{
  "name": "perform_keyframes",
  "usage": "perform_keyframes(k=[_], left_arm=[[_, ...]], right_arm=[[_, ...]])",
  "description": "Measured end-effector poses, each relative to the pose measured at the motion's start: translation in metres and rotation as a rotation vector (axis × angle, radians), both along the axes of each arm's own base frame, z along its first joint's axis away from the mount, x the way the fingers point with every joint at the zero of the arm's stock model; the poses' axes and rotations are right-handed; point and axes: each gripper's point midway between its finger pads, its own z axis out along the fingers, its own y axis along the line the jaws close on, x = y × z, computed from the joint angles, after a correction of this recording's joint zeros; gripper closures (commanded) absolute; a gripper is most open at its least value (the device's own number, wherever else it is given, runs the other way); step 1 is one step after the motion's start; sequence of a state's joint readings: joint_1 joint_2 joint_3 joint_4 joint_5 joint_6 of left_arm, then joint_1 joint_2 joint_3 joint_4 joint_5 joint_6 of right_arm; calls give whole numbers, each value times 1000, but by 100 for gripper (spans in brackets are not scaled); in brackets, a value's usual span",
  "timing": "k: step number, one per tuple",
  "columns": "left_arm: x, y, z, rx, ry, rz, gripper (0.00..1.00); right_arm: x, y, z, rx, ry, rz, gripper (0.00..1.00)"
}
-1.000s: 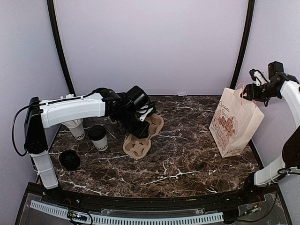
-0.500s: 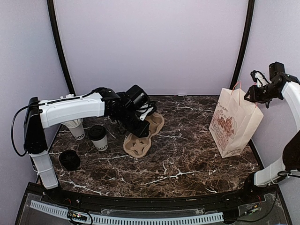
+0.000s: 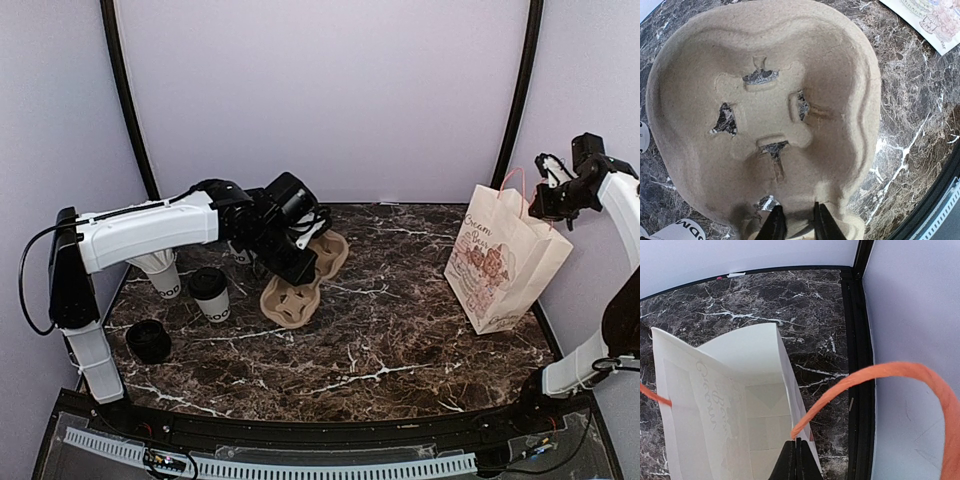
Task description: Pack the takeout coffee
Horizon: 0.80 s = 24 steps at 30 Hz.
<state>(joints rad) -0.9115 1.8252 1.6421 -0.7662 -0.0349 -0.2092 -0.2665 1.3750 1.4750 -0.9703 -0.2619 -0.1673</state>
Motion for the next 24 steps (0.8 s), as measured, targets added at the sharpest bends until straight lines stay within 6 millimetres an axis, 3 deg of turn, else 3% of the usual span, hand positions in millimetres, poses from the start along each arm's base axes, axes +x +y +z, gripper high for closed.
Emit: perform_keyframes(k=[4,8,14,24], left_arm=[[3,5,11,-5,-19,5,78],[7,9,23,-11,-39,4,78],[16,19,60,-41,-103,7,79],[11,34,158,-176,-295,-32,79]], right_arm=[[2,6,10,9,-21,24,100],[11,30,32,11,-78,111,100],[18,102,52,10,-137,352,100],[14,225,40,-43,-125,740,100]])
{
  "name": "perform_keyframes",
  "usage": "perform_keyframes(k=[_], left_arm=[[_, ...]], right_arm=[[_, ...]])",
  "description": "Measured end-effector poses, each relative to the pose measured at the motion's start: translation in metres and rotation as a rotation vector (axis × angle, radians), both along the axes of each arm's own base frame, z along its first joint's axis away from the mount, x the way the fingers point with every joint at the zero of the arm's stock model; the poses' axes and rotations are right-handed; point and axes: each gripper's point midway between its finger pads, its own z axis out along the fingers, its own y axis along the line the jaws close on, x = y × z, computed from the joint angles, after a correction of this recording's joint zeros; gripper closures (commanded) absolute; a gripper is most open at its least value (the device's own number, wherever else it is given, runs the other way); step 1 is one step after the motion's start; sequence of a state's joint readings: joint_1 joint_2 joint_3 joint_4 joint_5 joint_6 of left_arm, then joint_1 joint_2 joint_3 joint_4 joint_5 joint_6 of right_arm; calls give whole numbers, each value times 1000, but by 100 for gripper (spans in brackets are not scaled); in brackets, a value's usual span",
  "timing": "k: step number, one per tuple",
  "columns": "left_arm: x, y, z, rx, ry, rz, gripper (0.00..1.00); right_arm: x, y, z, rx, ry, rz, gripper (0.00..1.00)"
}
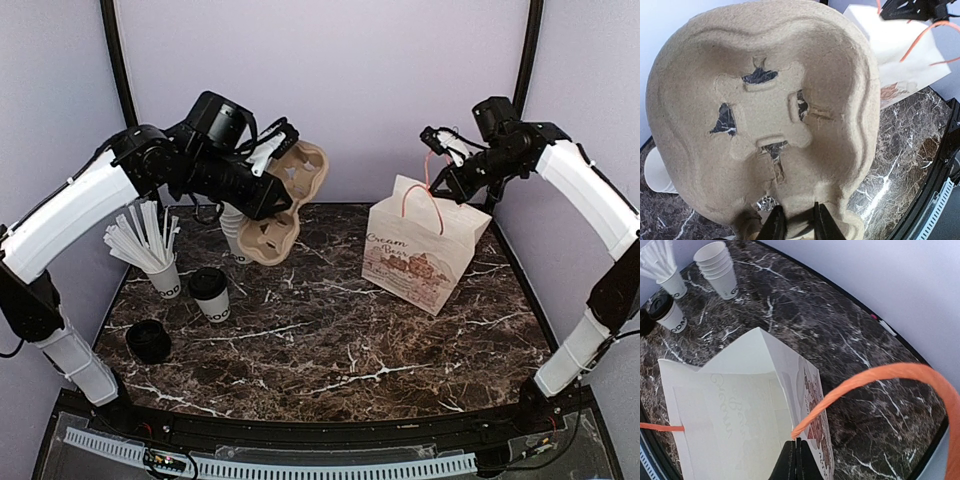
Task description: Pack the takeout coffee
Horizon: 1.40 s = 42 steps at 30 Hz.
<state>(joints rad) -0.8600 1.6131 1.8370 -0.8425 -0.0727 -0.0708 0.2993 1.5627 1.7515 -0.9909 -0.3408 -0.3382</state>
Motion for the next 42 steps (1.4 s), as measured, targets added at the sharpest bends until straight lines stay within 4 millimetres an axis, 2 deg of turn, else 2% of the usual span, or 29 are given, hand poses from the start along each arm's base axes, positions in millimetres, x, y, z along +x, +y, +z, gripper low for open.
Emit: perform_keyframes(k=[2,6,10,13,14,17,21,25,29,32,42], left_arm=[[-5,5,19,-27,-38,-11,79],[-18,14,50,-80,-102,-49,78],[-30,17,74,-136,-149,-103,78],[-39,17,92,-181,-185,-142,78],[-41,17,96,-193,-194,-153,78],[-47,17,110,-232,-225,-184,78],[-52,16,123,-270,-255,-209,78],[-54,11,128,-291,-265,-235,77],[-55,2,131,-310,-276,-272,77],[-53,-7,131,-325,-283,-300,76],[-39,-50,128,-379,-327,-412,75]], right_arm=[[-8,25,-4,-17,1,80,100],[-38,81,-15,-54,7,277,100],[-71,121,-25,-77,34,432,100],[-87,138,-26,-69,49,504,100],[-89,140,-26,-66,53,514,100],[-95,145,-23,-63,55,536,86],[-90,147,-17,-71,25,534,69],[-83,148,-11,-79,-2,524,54],[-76,146,5,-56,-36,505,41],[-69,140,16,-36,-61,476,36],[-55,98,41,-1,-101,370,35]])
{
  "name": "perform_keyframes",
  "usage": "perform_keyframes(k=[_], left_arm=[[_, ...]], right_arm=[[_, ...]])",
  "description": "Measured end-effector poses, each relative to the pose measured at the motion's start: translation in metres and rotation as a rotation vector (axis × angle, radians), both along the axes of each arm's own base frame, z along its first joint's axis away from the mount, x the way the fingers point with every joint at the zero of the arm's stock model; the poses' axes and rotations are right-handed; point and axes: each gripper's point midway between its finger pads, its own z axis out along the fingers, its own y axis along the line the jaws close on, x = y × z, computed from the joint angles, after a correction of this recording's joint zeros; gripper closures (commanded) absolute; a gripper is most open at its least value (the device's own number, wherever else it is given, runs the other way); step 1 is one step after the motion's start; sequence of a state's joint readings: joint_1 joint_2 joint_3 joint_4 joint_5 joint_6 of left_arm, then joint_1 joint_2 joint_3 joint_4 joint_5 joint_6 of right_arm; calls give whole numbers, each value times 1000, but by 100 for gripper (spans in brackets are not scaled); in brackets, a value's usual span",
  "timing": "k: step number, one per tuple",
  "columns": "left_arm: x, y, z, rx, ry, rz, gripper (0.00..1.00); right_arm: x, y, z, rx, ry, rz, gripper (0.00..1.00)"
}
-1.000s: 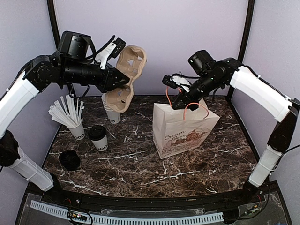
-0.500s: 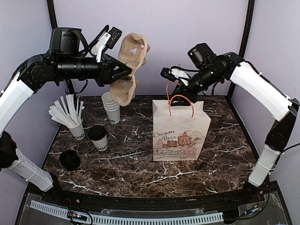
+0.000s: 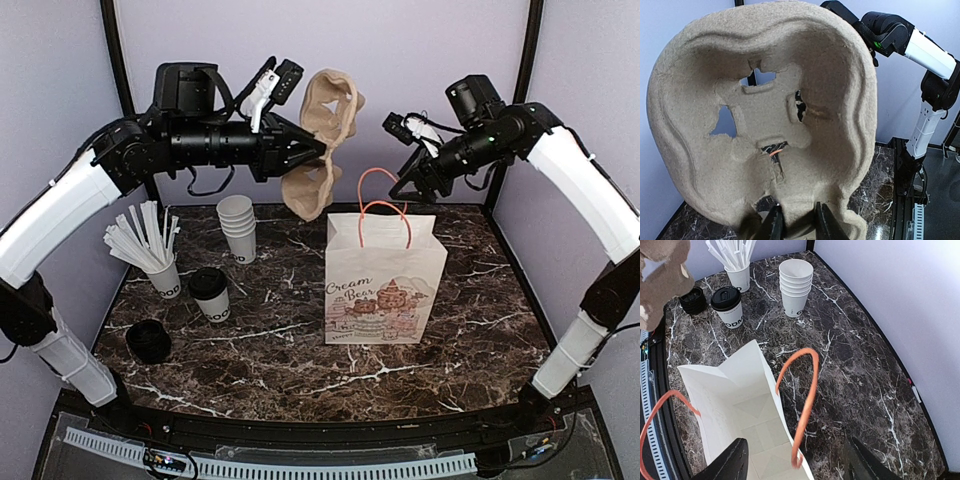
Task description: Pack the takeout coffee
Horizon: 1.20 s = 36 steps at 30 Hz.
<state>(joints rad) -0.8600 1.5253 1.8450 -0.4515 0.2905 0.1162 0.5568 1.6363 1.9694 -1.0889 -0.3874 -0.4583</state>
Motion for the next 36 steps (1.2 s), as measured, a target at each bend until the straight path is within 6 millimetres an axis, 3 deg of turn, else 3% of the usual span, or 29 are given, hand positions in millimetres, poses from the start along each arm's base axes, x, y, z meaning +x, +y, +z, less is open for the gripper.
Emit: perform_keyframes(k=[8,14,20,24,29,34,36], left_arm=[[20,-47,-16,-32,-12,-96,74],[26,-73,-18,-66,-25,-170,75],[32,-90,-17,-84,-30,-216,75],[33,-89,-17,-73,-25,-209,68],[45,-75,-23,-19,-3,-92,45],[60,-50,-38,51,115,96,36],[60,-43,-44,73,159,129,38]], right_arm=[[-16,-38,-5,16,13,-48,35],[-36,-47,-25,-6,29,-30,33],[-41,-50,-42,-24,58,-28,33],[-39,-49,-40,-19,47,-28,33],[-37,-49,-39,-15,39,-28,33],[-37,-49,-38,-14,34,-30,33],[-36,-49,-38,-15,32,-31,33]])
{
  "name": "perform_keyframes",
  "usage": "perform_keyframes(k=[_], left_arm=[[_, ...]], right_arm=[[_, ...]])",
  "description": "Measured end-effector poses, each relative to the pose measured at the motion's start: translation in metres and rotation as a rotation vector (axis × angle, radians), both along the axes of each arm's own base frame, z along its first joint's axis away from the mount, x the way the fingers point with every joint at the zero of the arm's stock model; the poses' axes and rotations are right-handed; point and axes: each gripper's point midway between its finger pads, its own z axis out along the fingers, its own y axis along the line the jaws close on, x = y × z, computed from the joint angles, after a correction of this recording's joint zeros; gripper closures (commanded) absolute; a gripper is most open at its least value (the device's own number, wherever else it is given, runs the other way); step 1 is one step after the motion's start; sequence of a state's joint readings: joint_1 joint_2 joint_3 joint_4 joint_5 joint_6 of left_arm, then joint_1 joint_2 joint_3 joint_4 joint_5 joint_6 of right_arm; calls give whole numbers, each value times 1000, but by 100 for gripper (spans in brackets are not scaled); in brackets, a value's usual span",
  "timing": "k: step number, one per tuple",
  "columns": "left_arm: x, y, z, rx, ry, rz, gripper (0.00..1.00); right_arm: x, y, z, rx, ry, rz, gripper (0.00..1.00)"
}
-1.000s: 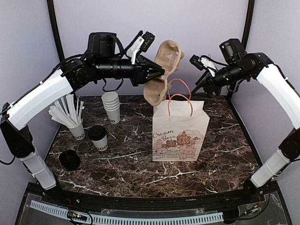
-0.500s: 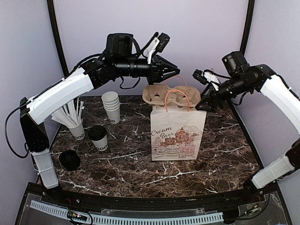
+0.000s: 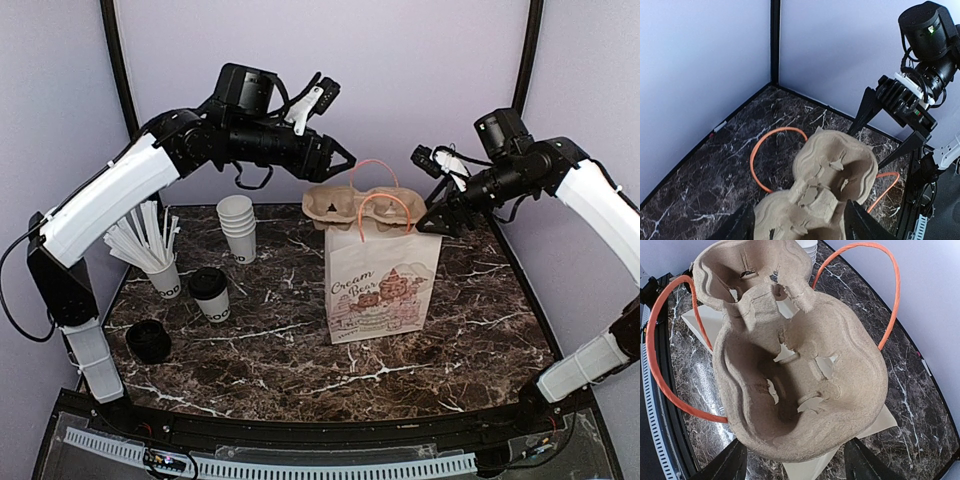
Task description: Pack the takeout coffee
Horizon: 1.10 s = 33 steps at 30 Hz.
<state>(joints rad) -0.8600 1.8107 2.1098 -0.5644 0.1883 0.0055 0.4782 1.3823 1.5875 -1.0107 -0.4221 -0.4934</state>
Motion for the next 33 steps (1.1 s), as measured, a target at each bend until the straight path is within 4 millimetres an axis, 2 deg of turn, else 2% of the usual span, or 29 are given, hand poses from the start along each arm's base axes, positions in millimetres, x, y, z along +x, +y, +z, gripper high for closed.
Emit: perform_keyframes(k=[6,8,13,17,20,25,29,33], left_arm=[[0,21,2,34,112,78,42],[3,31,-4,47,159,124,45],[21,58,-40,37,384,238,51],[31,72,-77,25,578,302,57],[24,65,-84,3,669,280,63],[10,52,-89,-19,764,236,81],[8,49,-91,-37,797,224,96],[12,47,-87,-91,818,206,100]], right_arm=[[1,-1,0,-2,-3,-4,33],[1,-1,0,-4,-3,-6,33],[2,-2,0,-6,-6,-9,33],[1,-3,0,-9,-11,-13,33],[1,-3,2,-5,-19,-14,33],[1,-3,4,0,-27,-14,33],[1,-3,4,-1,-28,-14,33],[1,-3,4,-1,-28,-14,33]])
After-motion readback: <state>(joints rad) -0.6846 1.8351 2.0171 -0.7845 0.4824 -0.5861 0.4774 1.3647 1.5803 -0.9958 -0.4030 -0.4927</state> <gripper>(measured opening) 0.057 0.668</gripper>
